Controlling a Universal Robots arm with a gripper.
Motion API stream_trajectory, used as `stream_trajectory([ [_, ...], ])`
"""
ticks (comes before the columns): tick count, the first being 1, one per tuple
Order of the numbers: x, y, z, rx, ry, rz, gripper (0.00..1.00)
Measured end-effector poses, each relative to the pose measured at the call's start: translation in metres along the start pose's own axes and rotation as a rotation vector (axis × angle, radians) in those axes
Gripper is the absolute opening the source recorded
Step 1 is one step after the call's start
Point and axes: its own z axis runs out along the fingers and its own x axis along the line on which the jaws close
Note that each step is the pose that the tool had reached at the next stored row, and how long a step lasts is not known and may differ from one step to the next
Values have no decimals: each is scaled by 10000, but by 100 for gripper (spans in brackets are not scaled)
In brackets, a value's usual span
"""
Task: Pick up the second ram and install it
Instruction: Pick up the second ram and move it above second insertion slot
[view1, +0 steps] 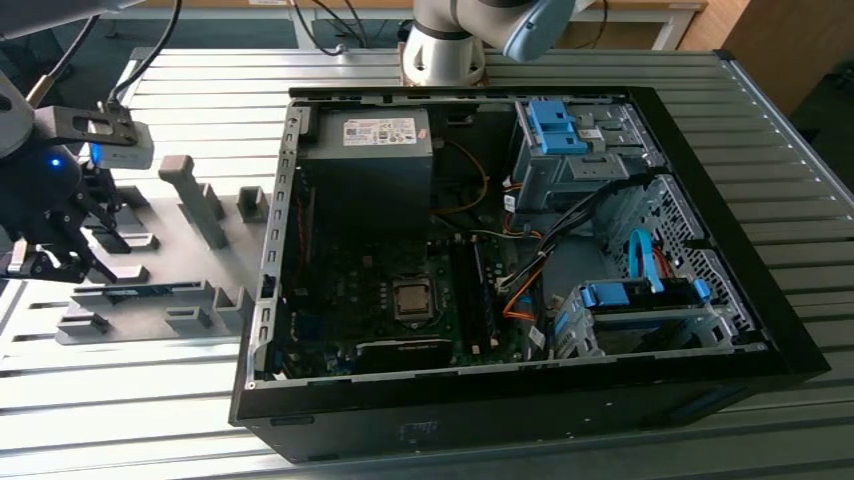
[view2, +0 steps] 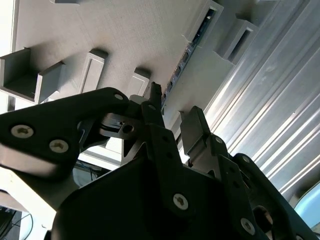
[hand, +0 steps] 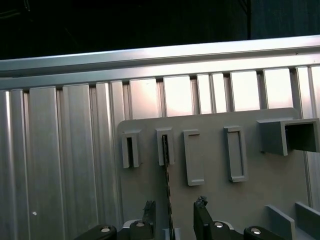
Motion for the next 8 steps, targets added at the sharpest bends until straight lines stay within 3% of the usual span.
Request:
stream_trajectory([
  [8, 0, 0, 7, 2, -2, 0, 43],
])
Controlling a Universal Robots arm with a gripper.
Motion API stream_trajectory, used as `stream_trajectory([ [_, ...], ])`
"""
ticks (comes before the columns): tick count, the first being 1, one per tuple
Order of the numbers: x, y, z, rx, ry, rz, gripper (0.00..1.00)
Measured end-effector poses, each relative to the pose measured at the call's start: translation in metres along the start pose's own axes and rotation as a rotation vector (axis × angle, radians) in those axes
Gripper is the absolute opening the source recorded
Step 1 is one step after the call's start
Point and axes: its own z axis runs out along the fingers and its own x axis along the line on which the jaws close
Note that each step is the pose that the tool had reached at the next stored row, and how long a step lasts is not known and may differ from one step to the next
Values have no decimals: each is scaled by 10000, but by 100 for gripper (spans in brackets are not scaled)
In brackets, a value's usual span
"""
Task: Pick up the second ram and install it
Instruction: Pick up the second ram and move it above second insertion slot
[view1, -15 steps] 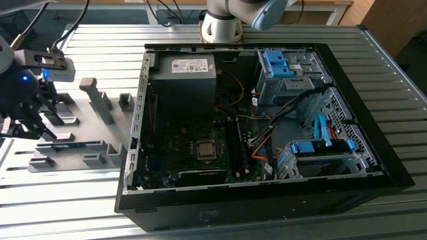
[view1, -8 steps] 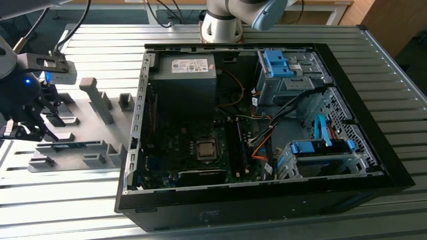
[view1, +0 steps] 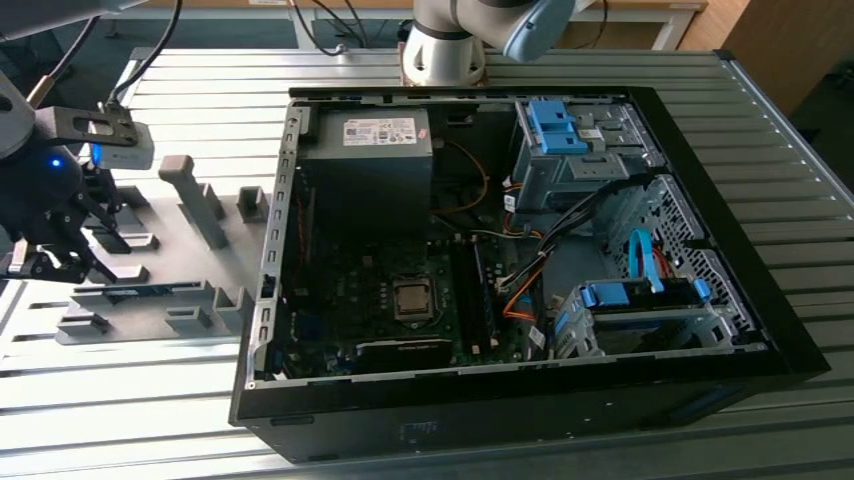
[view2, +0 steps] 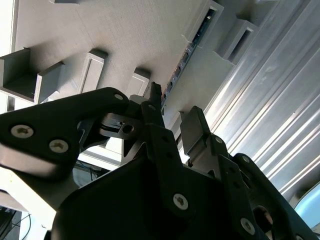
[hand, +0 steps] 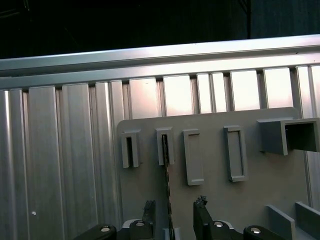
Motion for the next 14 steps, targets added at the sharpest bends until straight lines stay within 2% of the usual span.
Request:
stream_trajectory([
  [7, 0, 0, 19, 3, -3, -7, 43],
  [14, 14, -2, 124, -2, -7, -72, 43],
])
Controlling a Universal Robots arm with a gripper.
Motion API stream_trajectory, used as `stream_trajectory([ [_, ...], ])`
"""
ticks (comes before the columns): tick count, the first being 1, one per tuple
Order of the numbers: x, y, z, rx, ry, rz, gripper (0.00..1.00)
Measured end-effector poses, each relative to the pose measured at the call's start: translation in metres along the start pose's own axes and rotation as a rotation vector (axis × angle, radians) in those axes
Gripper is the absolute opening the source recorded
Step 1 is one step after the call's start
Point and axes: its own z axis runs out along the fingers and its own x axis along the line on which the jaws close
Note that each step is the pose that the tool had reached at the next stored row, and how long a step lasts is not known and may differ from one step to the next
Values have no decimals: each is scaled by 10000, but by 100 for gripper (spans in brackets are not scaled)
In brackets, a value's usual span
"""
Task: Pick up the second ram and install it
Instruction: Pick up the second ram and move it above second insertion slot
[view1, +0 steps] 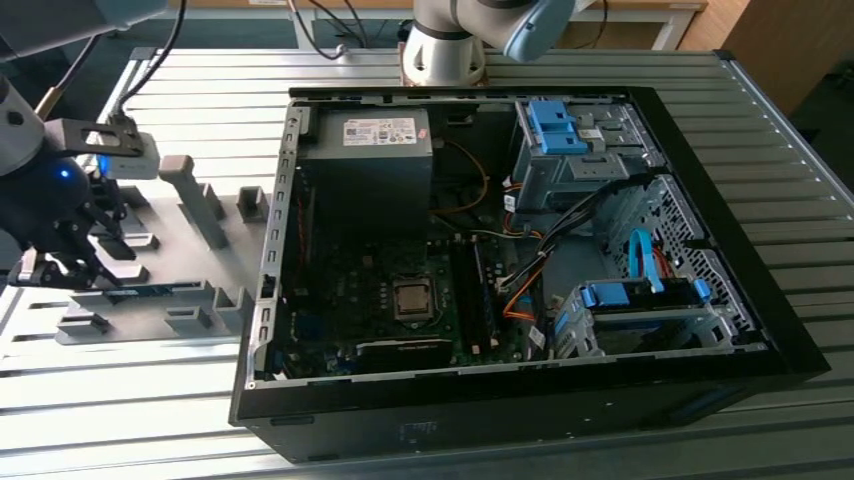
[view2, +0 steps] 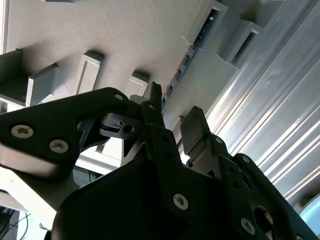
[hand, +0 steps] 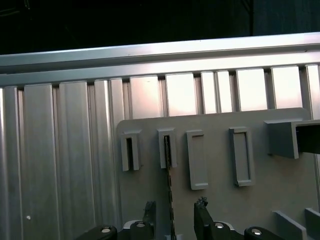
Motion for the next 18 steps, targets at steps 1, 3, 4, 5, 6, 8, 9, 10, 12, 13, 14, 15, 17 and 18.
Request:
stream_trajectory([
  [1, 2, -1, 17, 0, 0, -11, 43],
  [3, 6, -1, 47, 4, 0, -36, 43],
  [4, 7, -1, 60, 8, -1, -51, 43],
  [5, 7, -2, 73, 13, -1, -64, 43],
  [6, 8, -2, 86, 18, -1, -74, 43],
  [8, 9, -3, 113, 32, -2, -92, 43],
  [9, 10, -3, 127, 39, -3, -100, 43],
  [10, 10, -3, 140, 43, -3, -110, 43],
  [12, 13, -3, 171, 43, -2, -159, 43],
  [13, 15, -3, 186, 43, -1, -212, 43],
  [14, 17, -4, 198, 42, -1, -271, 43],
  [15, 20, -4, 210, 41, 0, -319, 43],
  [17, 23, -4, 233, 57, -1, -357, 43],
  [18, 24, -4, 242, 73, -2, -369, 43],
])
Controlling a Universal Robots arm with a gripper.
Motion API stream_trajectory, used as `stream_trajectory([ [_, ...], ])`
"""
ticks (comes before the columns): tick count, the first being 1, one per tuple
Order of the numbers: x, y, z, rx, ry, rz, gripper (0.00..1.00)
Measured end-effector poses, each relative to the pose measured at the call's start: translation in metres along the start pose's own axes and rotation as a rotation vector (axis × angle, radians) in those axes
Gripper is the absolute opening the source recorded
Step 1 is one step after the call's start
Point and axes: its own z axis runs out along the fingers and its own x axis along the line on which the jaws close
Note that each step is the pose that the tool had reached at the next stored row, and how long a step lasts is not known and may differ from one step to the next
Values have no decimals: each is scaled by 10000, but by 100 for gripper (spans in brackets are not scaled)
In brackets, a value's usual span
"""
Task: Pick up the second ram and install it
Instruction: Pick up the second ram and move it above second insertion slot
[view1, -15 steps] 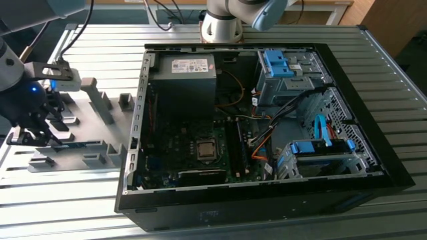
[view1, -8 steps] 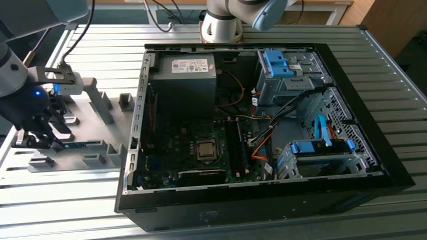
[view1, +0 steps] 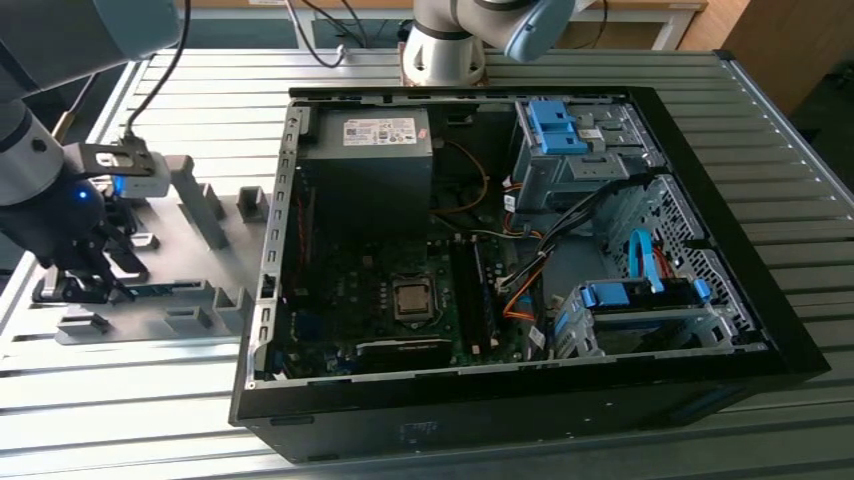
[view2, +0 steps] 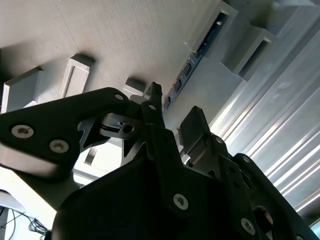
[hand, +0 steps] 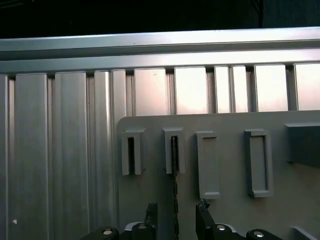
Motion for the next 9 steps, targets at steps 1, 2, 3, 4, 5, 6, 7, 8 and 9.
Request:
stream_trajectory([
  [1, 0, 0, 9, 19, -1, -10, 43],
  [2, 0, 0, 18, 43, -4, -19, 43],
  [3, 0, 1, 24, 68, -4, -25, 42],
  [4, 0, 2, 27, 93, -5, -27, 42],
  [5, 0, 1, 27, 100, -6, -28, 42],
  [6, 0, 1, 28, 101, -6, -29, 35],
  [7, 0, 1, 28, 102, -6, -29, 35],
  [8, 0, 1, 29, 103, -7, -28, 35],
  [9, 0, 5, 33, 103, -7, -28, 35],
])
